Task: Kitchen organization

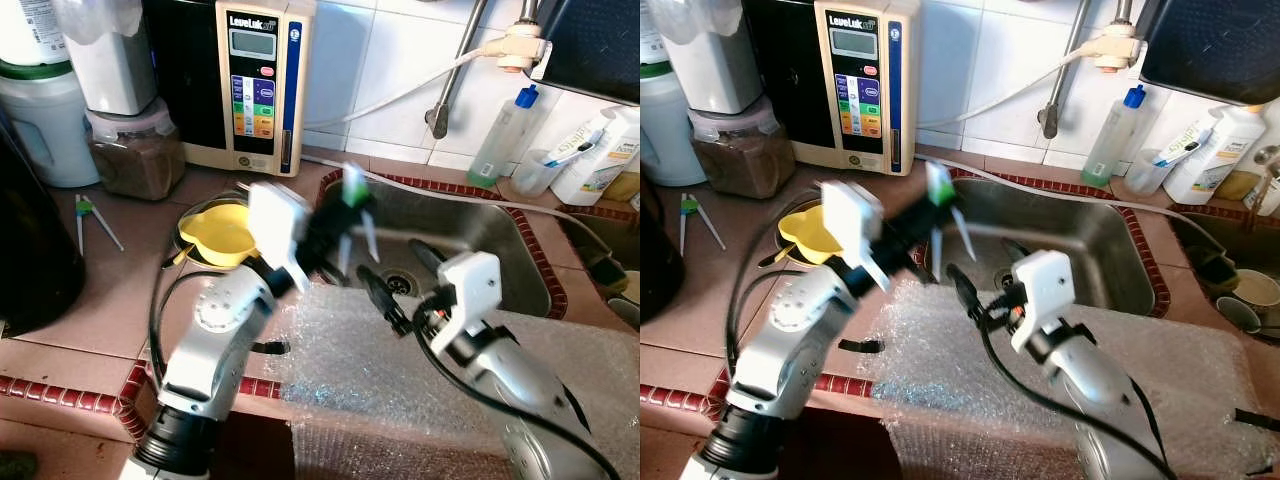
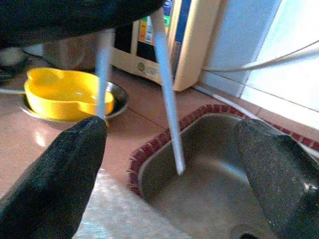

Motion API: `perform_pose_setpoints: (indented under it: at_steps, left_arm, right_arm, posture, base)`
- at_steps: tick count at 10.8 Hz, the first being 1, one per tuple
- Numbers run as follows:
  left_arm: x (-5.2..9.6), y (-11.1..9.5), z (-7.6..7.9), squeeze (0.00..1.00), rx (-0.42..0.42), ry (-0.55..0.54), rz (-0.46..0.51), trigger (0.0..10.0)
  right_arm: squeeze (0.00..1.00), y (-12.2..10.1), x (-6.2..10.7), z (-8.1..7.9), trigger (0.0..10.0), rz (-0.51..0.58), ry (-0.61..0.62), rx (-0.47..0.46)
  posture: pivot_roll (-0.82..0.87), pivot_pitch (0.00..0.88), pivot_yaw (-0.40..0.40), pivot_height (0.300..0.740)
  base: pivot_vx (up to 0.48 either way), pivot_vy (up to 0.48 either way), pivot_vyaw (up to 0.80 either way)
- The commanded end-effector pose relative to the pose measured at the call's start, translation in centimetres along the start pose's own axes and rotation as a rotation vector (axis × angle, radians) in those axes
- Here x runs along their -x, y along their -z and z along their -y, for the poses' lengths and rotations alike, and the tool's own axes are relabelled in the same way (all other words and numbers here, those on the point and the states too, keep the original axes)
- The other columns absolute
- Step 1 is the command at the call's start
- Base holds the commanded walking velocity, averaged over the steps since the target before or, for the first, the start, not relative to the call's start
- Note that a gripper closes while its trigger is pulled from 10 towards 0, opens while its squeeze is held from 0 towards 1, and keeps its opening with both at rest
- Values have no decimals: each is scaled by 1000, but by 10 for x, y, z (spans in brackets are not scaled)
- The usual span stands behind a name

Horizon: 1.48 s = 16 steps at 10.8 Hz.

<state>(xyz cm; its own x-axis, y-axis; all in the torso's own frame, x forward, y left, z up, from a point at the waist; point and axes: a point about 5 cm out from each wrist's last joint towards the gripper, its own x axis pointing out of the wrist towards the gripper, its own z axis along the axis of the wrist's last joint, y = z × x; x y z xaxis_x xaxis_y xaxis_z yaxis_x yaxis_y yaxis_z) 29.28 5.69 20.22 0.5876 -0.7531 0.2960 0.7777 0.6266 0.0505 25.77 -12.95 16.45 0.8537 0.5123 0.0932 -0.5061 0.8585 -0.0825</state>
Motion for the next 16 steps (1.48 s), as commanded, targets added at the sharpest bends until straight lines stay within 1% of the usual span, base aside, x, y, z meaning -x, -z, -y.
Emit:
perform_pose_setpoints:
  at_steps: [1, 2, 3, 5, 6, 7, 8, 9, 10, 11, 12, 13, 14, 15, 16]
  left_arm:
    - [-2, -3, 8, 0, -27, 55, 5, 0]
    - [0, 1, 8, 0, -18, 61, -11, 0]
    - [1, 2, 10, 0, -28, 76, -20, 0]
    - [-2, -2, 17, 0, 4, 139, -1, 0]
    - [-3, -3, 20, 0, 6, 164, 3, 0]
    - [-4, -3, 22, 0, 7, 179, 6, 0]
    - [-5, -4, 22, 0, 4, 182, 7, 0]
    - [-7, -5, 23, 0, 7, 182, 13, 0]
    - [-7, -5, 24, 0, 11, 184, 13, 0]
    - [-7, -1, 24, 0, 4, 168, 2, 0]
    - [-6, 2, 23, 0, -4, 162, -10, 0]
    - [-5, 5, 22, 0, -5, 153, -20, 0]
    - [-5, 6, 21, 0, -5, 143, -21, 0]
    - [-7, 4, 22, 0, -3, 141, -14, 0]
    - [-9, 3, 22, 0, 5, 142, -8, 0]
  right_arm:
    - [0, -2, 0, 6, 10000, 2, 13, 33]
    - [0, -4, -2, 17, 10000, 1, 36, 60]
    - [0, -3, -2, 23, 10000, -4, 41, 84]
    - [0, 2, -4, 34, 10000, -32, 30, 50]
    - [0, 3, -6, 41, 10000, -32, 21, 43]
    - [0, 6, -10, 49, 7490, -40, 26, -12]
    - [0, 9, -11, 51, 0, -55, 12, -67]
    - [0, 15, -16, 42, 10000, -77, -70, -86]
    - [0, 17, -19, 36, 10000, -78, -104, -69]
    - [0, 11, -23, 29, 10000, -42, -116, 35]
    - [1000, 4, -26, 28, 10000, 6, -77, 86]
    - [1000, -3, -25, 20, 10000, 65, -69, 166]
    - [1000, 4, -22, 7, 10000, 42, -123, 123]
    - [1000, 15, -17, 0, 10000, -5, -172, 103]
    - [1000, 22, -15, 0, 10000, -44, -186, 108]
  posture:
    - [103, 0, -90, 740]
    - [102, 0, -90, 740]
    - [102, 0, -90, 740]
    - [103, 0, -92, 740]
    - [103, 0, -90, 740]
    - [99, 0, -89, 740]
    - [98, 0, -89, 740]
    - [101, 0, -93, 740]
    - [107, 0, -97, 740]
    - [109, 0, -100, 740]
    - [108, 0, -99, 740]
    - [107, 0, -101, 740]
    - [105, 0, -100, 740]
    - [105, 0, -100, 740]
    - [104, 0, -97, 740]
  base:
    - [0, 0, 0]
    - [0, 0, 0]
    - [0, 0, 0]
    - [0, 0, 0]
    - [0, 0, 0]
    - [0, 0, 0]
    - [0, 0, 0]
    - [0, 0, 0]
    - [0, 0, 0]
    - [0, 0, 0]
    - [0, 0, 0]
    - [0, 0, 0]
    - [0, 0, 0]
    - [0, 0, 0]
    - [0, 0, 0]
